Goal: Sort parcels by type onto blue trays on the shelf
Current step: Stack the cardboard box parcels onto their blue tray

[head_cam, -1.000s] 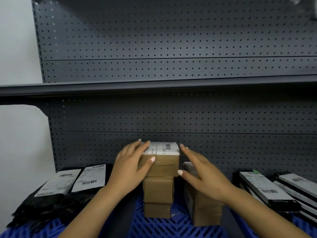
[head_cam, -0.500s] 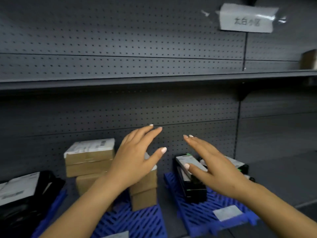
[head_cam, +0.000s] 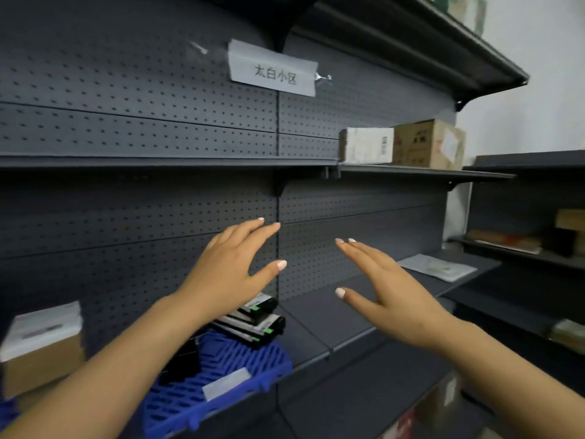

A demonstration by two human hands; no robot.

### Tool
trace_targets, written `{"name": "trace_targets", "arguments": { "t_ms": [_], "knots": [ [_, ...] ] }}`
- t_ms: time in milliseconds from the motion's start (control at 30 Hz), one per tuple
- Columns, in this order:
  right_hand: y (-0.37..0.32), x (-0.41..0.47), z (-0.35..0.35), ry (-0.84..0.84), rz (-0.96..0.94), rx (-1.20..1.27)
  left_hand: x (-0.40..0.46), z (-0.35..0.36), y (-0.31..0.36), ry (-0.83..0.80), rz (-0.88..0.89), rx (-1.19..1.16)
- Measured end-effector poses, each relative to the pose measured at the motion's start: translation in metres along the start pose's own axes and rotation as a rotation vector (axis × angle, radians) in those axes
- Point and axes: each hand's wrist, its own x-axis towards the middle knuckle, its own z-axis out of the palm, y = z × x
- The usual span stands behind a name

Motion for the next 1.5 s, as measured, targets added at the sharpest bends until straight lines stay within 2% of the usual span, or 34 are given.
{"name": "trace_targets", "arguments": {
  "t_ms": [333,633,867,1200,1500],
  "knots": [
    [0.105,0.000,-0.075,0.092,0.097,-0.183,0.114,0.013,0.079,0.082,0.154,0.063],
    [0.194,0.059,-0.089,0.114,0.068,-0.311,0.215,0.043,0.092,0.176,0.208,0.160],
    [0.252,0.100,-0.087,0.141,-0.012,-0.296,0.272,0.073,0.087,0.210,0.166,0.183],
    [0.348,0.135,-0.075,0.160,-0.136,-0.207,0.318,0.115,0.117,0.251,0.094,0.108],
    [0.429,0.151,-0.068,0.082,-0.271,-0.101,0.328,0.156,0.139,0.247,-0.178,0.160]
  ]
}}
